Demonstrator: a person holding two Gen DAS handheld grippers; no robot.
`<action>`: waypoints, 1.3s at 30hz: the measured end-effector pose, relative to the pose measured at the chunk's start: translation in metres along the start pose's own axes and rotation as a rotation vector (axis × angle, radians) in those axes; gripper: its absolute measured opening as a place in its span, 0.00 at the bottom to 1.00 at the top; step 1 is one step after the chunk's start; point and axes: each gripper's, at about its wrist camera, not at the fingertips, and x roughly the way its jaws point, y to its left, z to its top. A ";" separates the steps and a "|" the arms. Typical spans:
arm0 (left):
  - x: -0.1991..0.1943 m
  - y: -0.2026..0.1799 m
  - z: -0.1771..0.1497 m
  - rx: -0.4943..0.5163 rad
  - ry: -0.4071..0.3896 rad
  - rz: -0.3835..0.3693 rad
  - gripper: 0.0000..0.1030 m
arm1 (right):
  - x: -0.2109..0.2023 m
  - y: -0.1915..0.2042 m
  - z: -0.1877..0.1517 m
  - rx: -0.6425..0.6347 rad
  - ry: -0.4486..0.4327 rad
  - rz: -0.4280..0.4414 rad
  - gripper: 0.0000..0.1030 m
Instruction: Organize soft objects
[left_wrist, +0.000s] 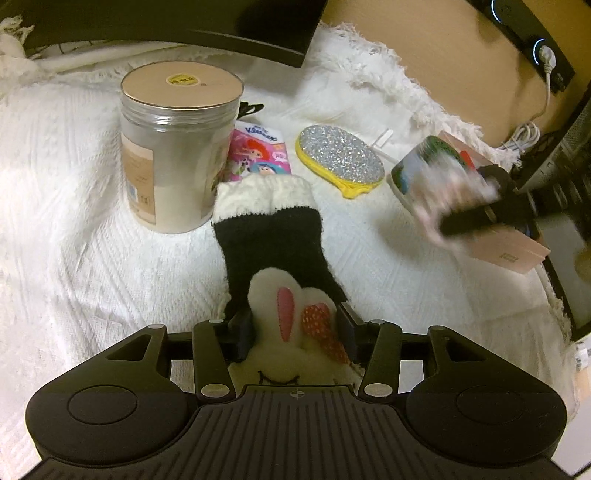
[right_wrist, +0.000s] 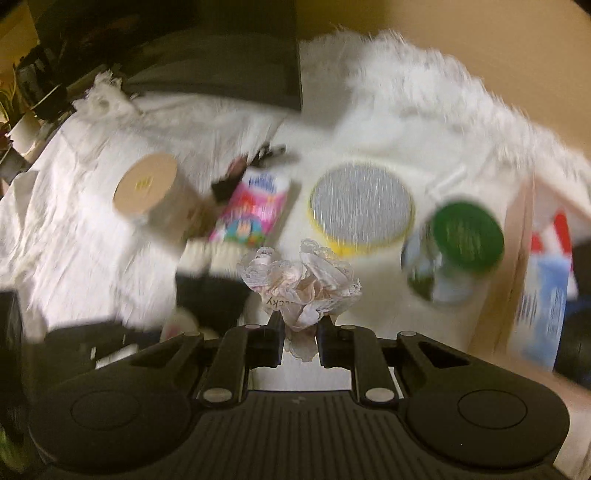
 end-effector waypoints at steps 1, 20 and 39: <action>0.001 0.000 0.001 -0.003 -0.002 -0.001 0.50 | -0.003 -0.001 -0.009 0.003 0.002 -0.002 0.17; -0.003 -0.035 0.001 0.088 0.001 0.107 0.42 | -0.108 -0.064 -0.109 0.050 -0.280 -0.105 0.17; 0.011 -0.041 -0.009 0.049 -0.049 0.184 0.64 | -0.006 -0.015 -0.118 -0.072 -0.181 -0.126 0.17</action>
